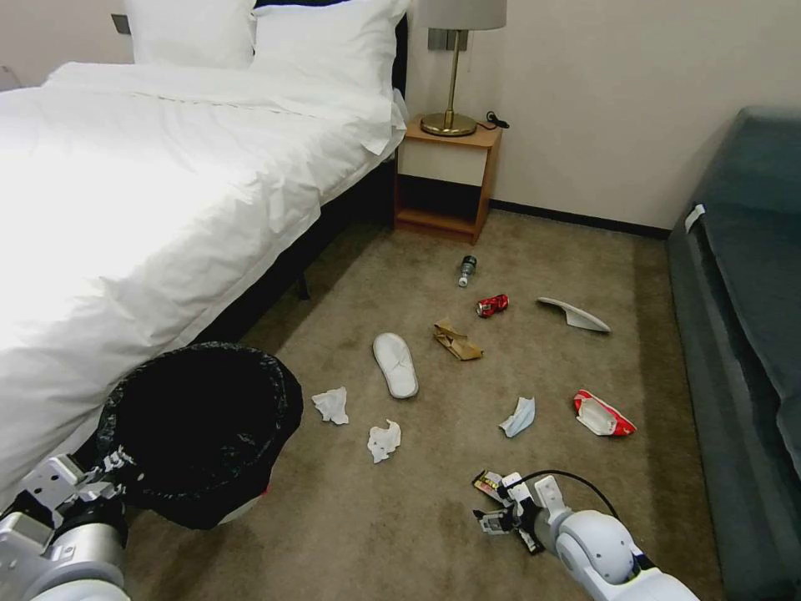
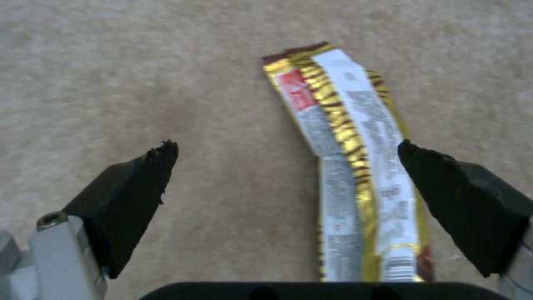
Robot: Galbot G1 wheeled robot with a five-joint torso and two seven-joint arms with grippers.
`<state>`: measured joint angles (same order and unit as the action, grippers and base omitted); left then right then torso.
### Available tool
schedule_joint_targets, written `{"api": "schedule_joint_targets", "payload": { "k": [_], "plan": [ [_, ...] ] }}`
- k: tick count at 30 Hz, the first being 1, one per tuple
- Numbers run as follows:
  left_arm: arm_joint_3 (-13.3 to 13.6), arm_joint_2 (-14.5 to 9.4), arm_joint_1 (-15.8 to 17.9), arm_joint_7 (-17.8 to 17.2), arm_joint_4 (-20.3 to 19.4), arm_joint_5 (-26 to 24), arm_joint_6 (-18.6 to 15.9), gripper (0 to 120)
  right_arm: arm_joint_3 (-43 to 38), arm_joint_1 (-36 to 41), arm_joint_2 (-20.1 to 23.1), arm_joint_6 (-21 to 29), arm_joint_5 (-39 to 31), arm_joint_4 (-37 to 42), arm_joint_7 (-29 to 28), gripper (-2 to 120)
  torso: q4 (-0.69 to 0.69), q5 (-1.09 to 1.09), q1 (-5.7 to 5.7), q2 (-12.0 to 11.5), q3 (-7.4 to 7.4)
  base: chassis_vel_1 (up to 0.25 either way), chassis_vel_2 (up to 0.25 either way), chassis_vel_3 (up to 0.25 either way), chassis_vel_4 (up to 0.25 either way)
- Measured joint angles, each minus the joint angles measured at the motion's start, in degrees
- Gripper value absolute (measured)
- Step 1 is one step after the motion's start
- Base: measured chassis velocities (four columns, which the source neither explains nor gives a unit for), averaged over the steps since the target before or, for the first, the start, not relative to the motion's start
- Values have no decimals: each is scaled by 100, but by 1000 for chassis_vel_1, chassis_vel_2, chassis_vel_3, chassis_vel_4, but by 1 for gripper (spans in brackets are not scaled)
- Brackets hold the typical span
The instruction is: Pick up the trash bin, then pick up the garbage on the floor and place it into the trash bin.
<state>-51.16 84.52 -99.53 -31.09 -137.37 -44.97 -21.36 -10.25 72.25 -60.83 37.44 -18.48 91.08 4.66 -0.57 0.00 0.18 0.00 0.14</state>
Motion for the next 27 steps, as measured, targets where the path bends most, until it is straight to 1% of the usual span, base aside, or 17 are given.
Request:
{"api": "schedule_joint_targets", "payload": {
  "k": [4,5,6,8,9,11,15,16,18,20,21,22,25,26,27],
  "plan": [
    [0,5,24,0,37,1,0,5,-56,-40,9,50,16,-91,-106,100,-1,0,0,0,0,0,0,0,0],
    [2,8,31,0,44,2,1,5,-84,-62,6,49,28,-145,-118,97,0,0,0,0,0,0,0,0,0],
    [2,8,31,0,44,2,1,5,-84,-62,6,49,28,-145,-118,97,0,0,0,0,0,0,0,0,0],
    [11,12,32,0,48,7,3,5,-143,-110,-36,49,72,-258,-120,91,0,-1,0,0,0,0,0,0,0],
    [11,12,32,0,48,7,3,5,-143,-110,-36,49,72,-258,-120,91,0,-1,0,0,0,0,0,0,0],
    [14,14,29,0,48,13,6,5,-195,-173,-116,47,109,-393,-118,79,0,0,0,0,0,0,0,0,0],
    [13,13,18,0,47,16,8,5,-207,-210,-178,45,146,-487,-86,76,0,0,0,0,0,0,0,0,0],
    [9,11,8,0,43,16,9,5,-211,-230,-216,44,184,-534,-49,73,0,-1,0,0,0,0,0,0,0],
    [4,8,3,0,38,16,11,5,-211,-244,-243,42,214,-566,-20,71,0,0,0,0,0,0,0,0,0],
    [-9,3,-7,-1,27,16,17,5,-211,-262,-282,40,249,-606,12,62,0,0,0,0,0,0,0,0,0],
    [-17,-2,-16,-4,17,14,21,5,-212,-287,-335,35,289,-663,36,54,0,0,0,0,0,0,0,0,0],
    [-17,-2,-16,-4,17,14,21,5,-212,-287,-335,35,289,-663,36,54,0,0,0,0,0,0,0,0,0],
    [-26,-12,-22,-8,10,10,23,5,-213,-302,-394,22,409,-782,104,39,0,0,0,0,0,0,0,0,0],
    [-26,-12,-22,-8,10,10,23,5,-213,-302,-394,22,409,-782,104,39,0,0,0,0,0,0,0,0,0],
    [-26,-13,-22,-8,10,9,23,5,-215,-298,-399,18,434,-802,115,36,0,-1,0,0,0,0,0,0,0]
  ]
}}
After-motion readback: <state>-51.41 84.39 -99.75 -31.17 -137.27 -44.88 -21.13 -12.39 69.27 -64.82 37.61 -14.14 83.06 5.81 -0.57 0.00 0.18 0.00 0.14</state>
